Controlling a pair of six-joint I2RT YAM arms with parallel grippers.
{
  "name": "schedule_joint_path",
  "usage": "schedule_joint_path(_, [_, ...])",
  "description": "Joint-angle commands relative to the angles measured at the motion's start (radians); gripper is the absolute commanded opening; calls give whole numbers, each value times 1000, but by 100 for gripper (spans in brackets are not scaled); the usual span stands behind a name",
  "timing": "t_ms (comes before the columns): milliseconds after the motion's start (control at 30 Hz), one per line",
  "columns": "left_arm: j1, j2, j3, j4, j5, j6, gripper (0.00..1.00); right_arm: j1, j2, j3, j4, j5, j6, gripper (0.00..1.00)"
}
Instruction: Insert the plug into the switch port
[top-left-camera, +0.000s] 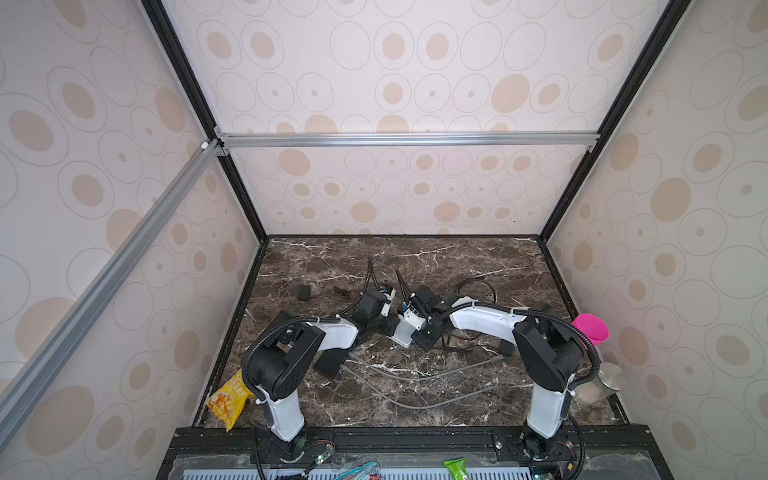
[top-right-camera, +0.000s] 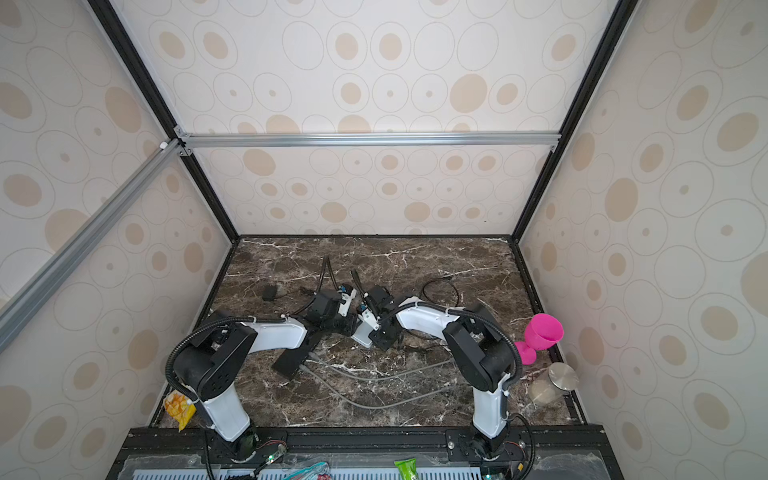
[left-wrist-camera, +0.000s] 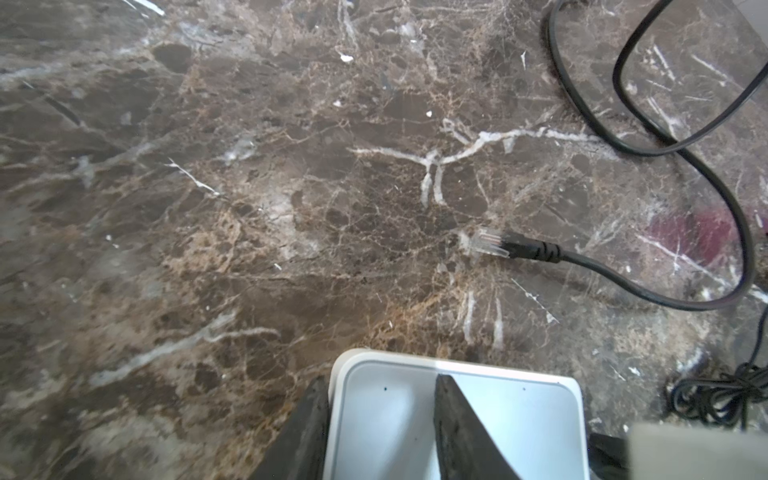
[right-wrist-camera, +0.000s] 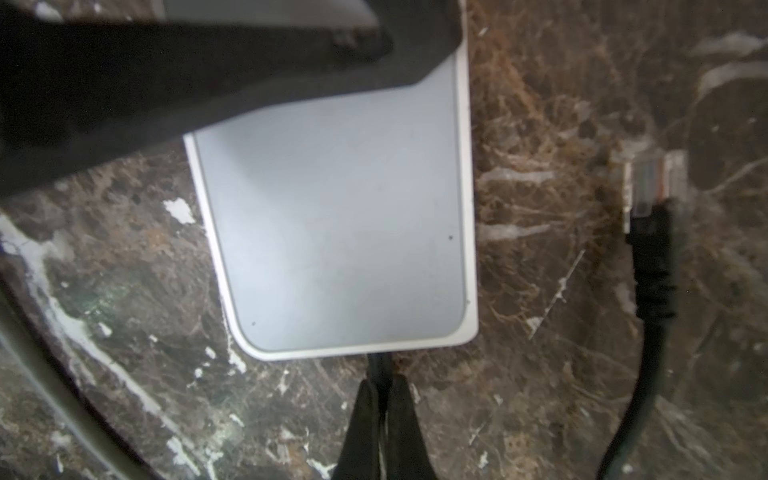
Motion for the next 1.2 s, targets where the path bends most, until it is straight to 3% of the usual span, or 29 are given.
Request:
schedule_joint_path(0, [-89, 47, -36, -125, 165, 3, 41, 54, 14, 91, 272, -53, -12, 0])
schedule_joint_path(200, [-89, 51, -35, -125, 164, 5, 41, 65, -65, 81, 293, -21, -21, 0])
schedule_joint_path(433, [-90, 39, -52, -109, 162, -6, 41, 80, 16, 96, 251, -35, -16, 0])
schedule_joint_path(800, [-92, 31, -58, -97, 147, -28, 44, 82, -23, 59, 290, 9, -29, 0])
schedule_joint_path(1000, [-82, 34, -29, -141, 87, -31, 50, 83, -67, 5, 296, 81, -32, 16])
schedule_joint_path(1167, [-16, -9, -17, -169, 17, -24, 57, 81, -128, -67, 269, 140, -30, 27])
